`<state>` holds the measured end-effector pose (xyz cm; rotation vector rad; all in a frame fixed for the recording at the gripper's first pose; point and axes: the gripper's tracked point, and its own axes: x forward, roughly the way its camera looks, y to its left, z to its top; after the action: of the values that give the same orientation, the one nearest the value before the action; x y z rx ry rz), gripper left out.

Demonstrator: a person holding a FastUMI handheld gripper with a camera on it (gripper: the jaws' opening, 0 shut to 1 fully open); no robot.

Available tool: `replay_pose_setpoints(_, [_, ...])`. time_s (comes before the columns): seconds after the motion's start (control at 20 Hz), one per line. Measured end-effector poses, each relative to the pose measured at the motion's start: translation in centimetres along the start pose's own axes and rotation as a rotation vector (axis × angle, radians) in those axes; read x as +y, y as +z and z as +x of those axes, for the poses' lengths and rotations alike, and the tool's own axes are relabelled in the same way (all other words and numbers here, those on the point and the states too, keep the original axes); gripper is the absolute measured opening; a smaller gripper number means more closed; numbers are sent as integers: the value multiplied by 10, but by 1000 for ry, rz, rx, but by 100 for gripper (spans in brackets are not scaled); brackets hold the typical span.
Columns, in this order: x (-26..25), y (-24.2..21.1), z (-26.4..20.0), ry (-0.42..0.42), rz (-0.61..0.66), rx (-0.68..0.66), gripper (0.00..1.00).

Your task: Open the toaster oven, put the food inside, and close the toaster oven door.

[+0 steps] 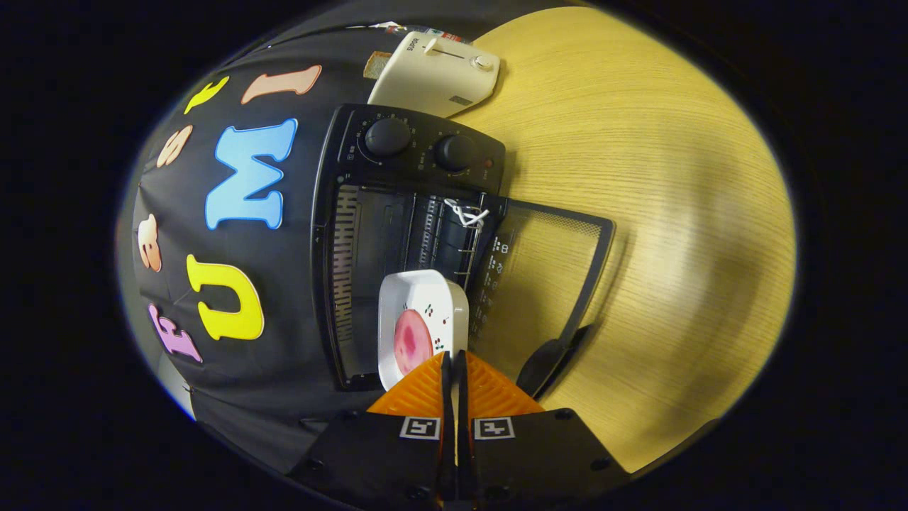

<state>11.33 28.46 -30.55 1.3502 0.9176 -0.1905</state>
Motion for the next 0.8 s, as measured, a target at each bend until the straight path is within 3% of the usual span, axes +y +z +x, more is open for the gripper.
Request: replay_pose_setpoints(0.8, [27,26,76,-22,116,-226,3])
